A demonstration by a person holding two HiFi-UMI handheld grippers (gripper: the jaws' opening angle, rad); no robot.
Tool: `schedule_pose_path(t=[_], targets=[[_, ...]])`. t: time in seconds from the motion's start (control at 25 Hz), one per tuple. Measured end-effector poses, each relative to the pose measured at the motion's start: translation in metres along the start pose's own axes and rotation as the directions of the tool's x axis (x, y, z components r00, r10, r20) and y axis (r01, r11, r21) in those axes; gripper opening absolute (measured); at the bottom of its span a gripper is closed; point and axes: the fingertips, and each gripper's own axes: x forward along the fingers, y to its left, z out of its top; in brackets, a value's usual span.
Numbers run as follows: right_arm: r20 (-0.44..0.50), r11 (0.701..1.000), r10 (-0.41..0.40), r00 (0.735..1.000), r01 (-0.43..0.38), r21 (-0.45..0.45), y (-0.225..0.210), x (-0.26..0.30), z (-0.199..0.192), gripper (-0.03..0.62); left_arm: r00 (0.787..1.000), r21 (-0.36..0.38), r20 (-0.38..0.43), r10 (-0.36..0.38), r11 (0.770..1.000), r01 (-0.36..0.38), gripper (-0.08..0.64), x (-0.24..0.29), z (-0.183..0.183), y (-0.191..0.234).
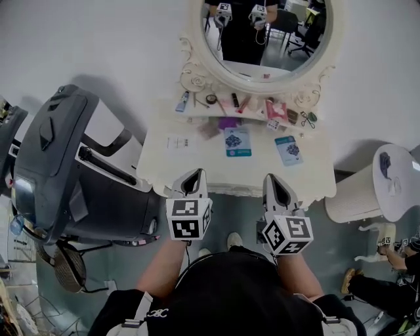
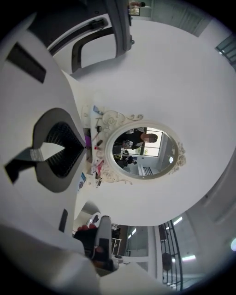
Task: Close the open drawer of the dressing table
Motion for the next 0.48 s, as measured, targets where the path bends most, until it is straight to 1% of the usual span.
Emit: schedule_pose_path(t=[0.12,0.2,0.48], targets=[[-0.012,1.0,-0.005,1.0,0.005,0.006,0.0,0.004,-0.004,0.009,0.999,0.031,0.045,-0.019,0.999,0.018,0.006,-0.014,0.023,-0.016],[-0.024,1.0,-0.003,1.0,0.003,0.006,0.001,0.005,-0.007,0.009,0.998,0.038,0.057,-0.035,0.999,0.033,0.006,-0.016,0.032,-0.022],[-0.023,1.0,-0.013,1.0,0.013,-0.007,-0.001,0.0,-0.006,0.009,0.997,0.013,0.033,-0.069,0.998,0.068,0.006,-0.009,0.028,-0.03]])
